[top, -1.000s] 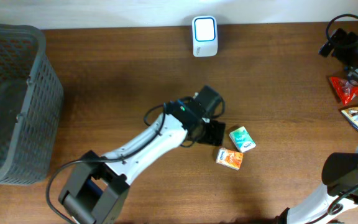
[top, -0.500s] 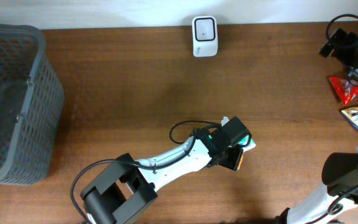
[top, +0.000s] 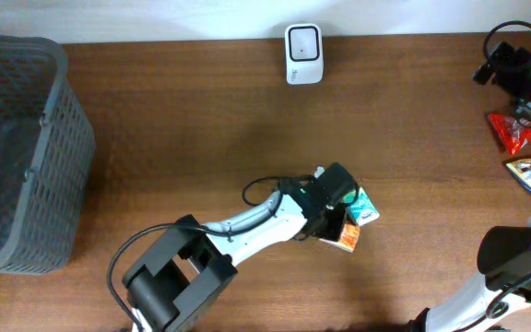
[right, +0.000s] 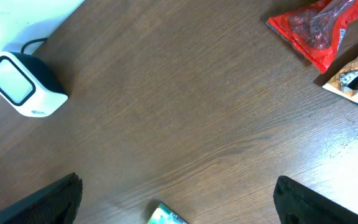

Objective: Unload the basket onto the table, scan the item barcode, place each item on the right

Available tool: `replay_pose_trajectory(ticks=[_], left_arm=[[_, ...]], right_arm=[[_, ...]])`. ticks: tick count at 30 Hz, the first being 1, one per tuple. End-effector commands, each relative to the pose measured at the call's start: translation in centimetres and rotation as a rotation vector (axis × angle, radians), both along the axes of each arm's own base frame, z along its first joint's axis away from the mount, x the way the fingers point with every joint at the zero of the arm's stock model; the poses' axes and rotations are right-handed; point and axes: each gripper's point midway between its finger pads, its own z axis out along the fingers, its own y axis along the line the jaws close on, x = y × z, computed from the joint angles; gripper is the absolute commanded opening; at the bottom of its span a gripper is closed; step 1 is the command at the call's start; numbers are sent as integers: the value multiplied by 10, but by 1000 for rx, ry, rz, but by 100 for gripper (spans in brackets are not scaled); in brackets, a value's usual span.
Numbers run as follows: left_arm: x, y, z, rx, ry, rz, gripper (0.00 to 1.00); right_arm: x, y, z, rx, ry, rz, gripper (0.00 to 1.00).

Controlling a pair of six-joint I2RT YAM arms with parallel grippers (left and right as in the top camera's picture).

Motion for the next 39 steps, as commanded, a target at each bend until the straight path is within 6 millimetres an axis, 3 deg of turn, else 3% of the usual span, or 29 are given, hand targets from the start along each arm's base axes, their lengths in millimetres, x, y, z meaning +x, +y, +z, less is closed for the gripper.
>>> replay_pose_trajectory(ticks=[1, 6, 9, 11, 15, 22, 25, 28, 33, 35, 39], left_arm=[[14, 1, 8, -53, 37, 33, 48], [80, 32, 76, -147, -115, 96, 54], [99, 52, 106, -189, -170, 152, 69], [108, 63, 118, -204, -194, 183, 73], [130, 98, 113, -108, -249, 282, 76], [150, 140, 108, -25, -278, 389, 79], [155, 178, 101, 20, -228, 466, 82], [150, 204, 93, 65, -174, 512, 89], [119, 233, 78, 184, -42, 537, 99], [117, 243, 77, 239, -52, 549, 99], [120, 242, 77, 232, -62, 550, 99]], right_arm=[[1, 2, -1, 1, 3, 7, 99], [1, 2, -1, 1, 3, 7, 99], [1, 2, -1, 1, 3, 7, 98], [1, 2, -1, 1, 3, 7, 99], [1, 2, -1, 1, 2, 7, 99], [1, 2, -1, 1, 3, 7, 99], [1, 2, -1, 1, 2, 7, 99], [1, 2, -1, 1, 3, 7, 99], [1, 2, -1, 1, 3, 7, 99], [2, 1, 0, -2, -4, 6, 99], [32, -10, 18, -57, -145, 6, 99]])
